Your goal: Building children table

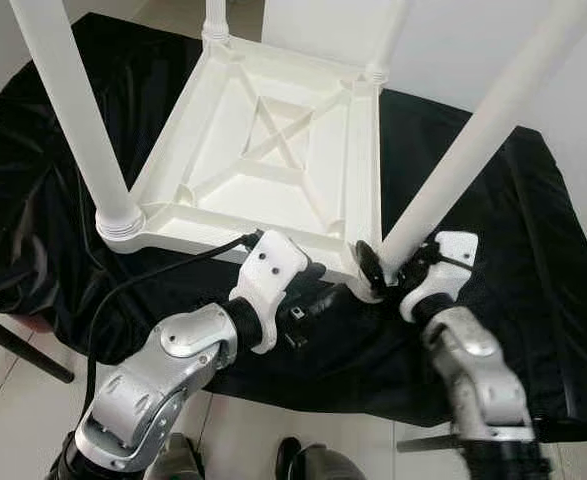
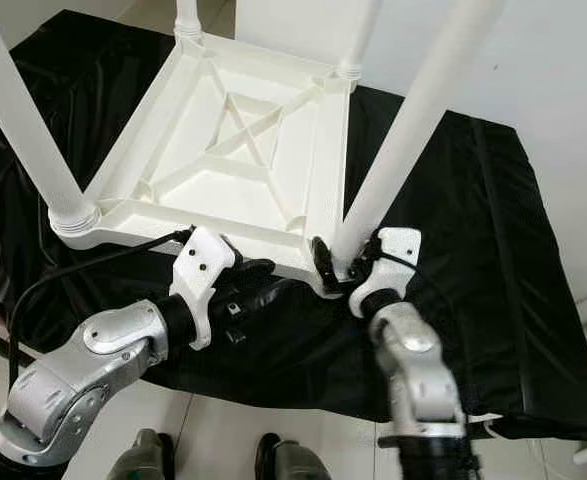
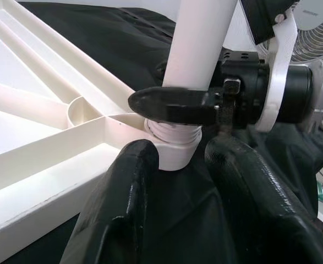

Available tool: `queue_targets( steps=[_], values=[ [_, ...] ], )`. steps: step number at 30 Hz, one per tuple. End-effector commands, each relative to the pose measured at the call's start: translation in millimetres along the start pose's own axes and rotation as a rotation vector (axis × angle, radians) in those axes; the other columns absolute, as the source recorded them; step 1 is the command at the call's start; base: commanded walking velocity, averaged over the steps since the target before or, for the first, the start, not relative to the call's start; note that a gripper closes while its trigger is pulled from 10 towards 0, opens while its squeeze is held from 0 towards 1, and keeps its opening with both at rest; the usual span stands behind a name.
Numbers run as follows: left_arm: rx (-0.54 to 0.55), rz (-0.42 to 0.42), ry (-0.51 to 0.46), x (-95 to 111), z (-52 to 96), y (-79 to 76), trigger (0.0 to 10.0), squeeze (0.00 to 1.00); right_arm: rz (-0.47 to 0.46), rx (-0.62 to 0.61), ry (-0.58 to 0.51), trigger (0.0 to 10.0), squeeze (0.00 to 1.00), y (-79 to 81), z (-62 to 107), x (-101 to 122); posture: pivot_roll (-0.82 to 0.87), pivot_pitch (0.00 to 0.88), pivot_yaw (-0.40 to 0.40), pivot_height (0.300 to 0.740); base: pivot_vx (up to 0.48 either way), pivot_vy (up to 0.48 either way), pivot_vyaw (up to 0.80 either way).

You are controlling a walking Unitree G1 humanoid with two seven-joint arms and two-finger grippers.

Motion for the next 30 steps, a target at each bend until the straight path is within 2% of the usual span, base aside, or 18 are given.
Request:
queue_targets(
  steps=[1, 2, 3, 5, 6, 10, 19, 20, 30],
  values=[
    [-0.022, 0.011, 0.006, -1, -1.2, -3.2, 10.0, 0.0, 0.023, 0.029, 0.019, 10.0, 0.87, -13.7, 3.5, -6, 0.08, 0.196, -0.128, 0.74, 0.0, 0.0, 0.0],
    [-0.022, 0.011, 0.006, -1, -1.2, -3.2, 10.0, 0.0, 0.023, 0.029, 0.019, 10.0, 0.87, -13.7, 3.5, -6, 0.08, 0.196, -0.128, 0.74, 0.0, 0.0, 0.0],
    [-0.022, 0.01, 0.007, -1, -1.1, -2.9, 10.0, 0.0, 0.032, 0.088, 0.011, 10.0, 0.0, -14.2, 2.2, -6, 0.08, 0.195, -0.126, 0.74, 0.0, 0.0, 0.0],
    [-0.023, 0.008, 0.006, 0, -1.1, -2.3, 10.0, 0.0, 0.054, 0.199, -0.016, 10.0, 0.0, -13.0, -0.5, -3, 0.09, 0.193, -0.119, 0.74, 0.0, 0.0, 0.0],
    [-0.023, 0.008, 0.006, 0, -1.1, -2.3, 10.0, 0.0, 0.054, 0.199, -0.016, 10.0, 0.0, -13.0, -0.5, -3, 0.09, 0.193, -0.119, 0.74, 0.0, 0.0, 0.0],
    [-0.023, 0.002, 0.007, 1, -0.9, -0.9, 10.0, 0.0, 0.077, 0.383, -0.033, 10.0, 0.0, -5.9, -4.9, 0, 0.09, 0.188, -0.112, 0.74, 0.0, 0.0, 0.0],
    [-0.021, -0.001, 0.004, 2, -0.8, -0.4, 10.0, 0.0, 0.112, 0.547, -0.019, 9.8, 0.0, -0.7, -13.2, -9, 0.1, 0.183, -0.107, 0.74, 0.0, 0.0, 0.0],
    [-0.021, -0.001, 0.004, 2, -0.5, -0.2, 10.0, 0.0, 0.108, 0.561, -0.021, 0.0, 0.0, -0.2, -13.5, -10, 0.1, 0.183, -0.107, 0.74, 0.0, 0.0, 0.0],
    [-0.023, 0.002, 0.006, 2, -0.9, -0.6, 10.0, 0.0, 0.1, 0.56, -0.041, 0.0, 0.0, -3.0, -9.2, -11, 0.1, 0.184, -0.104, 0.74, 0.0, 0.0, 0.0]
  ],
)
Point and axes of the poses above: a point about 5 cm out from each wrist's last joint towards the gripper, its own z axis pointing back from the gripper into the wrist, its own x axis along the axis of the wrist's last joint, y = z × x, the point moved 3 cm from there along -z, pointing out of the wrist towards the gripper, and after that the axes turned 11 degrees about z, right-handed, at the moved point
